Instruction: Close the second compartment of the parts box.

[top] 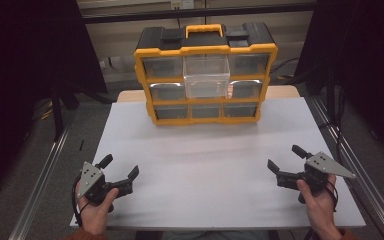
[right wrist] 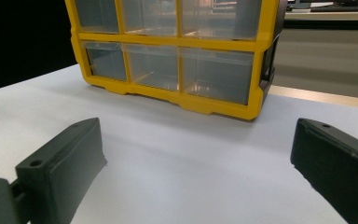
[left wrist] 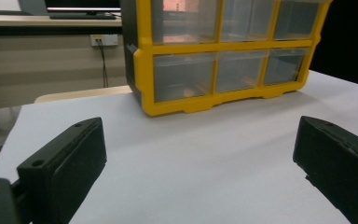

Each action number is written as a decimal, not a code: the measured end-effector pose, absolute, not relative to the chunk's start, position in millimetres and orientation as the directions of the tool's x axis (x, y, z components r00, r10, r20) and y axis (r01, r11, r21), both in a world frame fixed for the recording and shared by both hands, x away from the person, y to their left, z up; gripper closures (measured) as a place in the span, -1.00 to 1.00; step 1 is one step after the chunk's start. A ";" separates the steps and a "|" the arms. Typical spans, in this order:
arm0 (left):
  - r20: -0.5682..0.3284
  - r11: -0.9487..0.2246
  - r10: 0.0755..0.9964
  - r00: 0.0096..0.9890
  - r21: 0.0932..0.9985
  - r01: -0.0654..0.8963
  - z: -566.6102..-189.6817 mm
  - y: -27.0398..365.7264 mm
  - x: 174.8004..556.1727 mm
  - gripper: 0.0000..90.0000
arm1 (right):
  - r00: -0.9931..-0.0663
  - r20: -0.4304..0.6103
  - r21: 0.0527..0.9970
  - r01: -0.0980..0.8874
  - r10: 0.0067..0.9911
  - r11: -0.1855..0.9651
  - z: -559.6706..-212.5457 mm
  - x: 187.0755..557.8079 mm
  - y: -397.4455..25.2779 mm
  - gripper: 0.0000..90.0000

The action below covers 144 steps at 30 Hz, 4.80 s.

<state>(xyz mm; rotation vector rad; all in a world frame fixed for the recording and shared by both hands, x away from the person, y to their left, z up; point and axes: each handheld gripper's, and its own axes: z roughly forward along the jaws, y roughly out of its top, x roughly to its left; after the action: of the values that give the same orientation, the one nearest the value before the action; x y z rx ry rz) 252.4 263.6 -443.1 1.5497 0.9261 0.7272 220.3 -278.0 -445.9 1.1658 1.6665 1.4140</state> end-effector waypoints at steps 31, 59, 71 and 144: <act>-0.023 -0.061 0.876 0.482 0.986 0.157 -443.8 268.2 250.9 -0.94 | -0.519 0.117 0.963 0.269 0.847 0.031 -444.9 220.8 -239.6 -0.92; -0.026 -0.061 0.867 0.498 0.986 0.158 -443.7 267.7 251.2 -0.94 | -0.744 0.076 0.993 0.120 0.664 0.020 -408.0 245.8 -181.0 -0.94; -0.027 -0.060 0.869 0.495 0.985 0.160 -444.1 266.6 251.3 -0.94 | -0.783 0.084 0.996 0.087 0.616 -0.025 -383.3 256.9 -169.8 -0.84; -0.025 -0.059 0.861 0.509 0.987 0.148 -442.7 266.5 249.8 -0.93 | -0.819 -0.010 1.000 -0.021 0.574 -0.014 -346.5 328.3 -131.7 1.00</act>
<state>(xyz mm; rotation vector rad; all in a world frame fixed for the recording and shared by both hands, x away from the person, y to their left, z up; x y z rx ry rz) 249.8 266.5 -442.7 1.5427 0.9016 0.7363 328.3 -131.7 -346.5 0.5730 1.8474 1.8854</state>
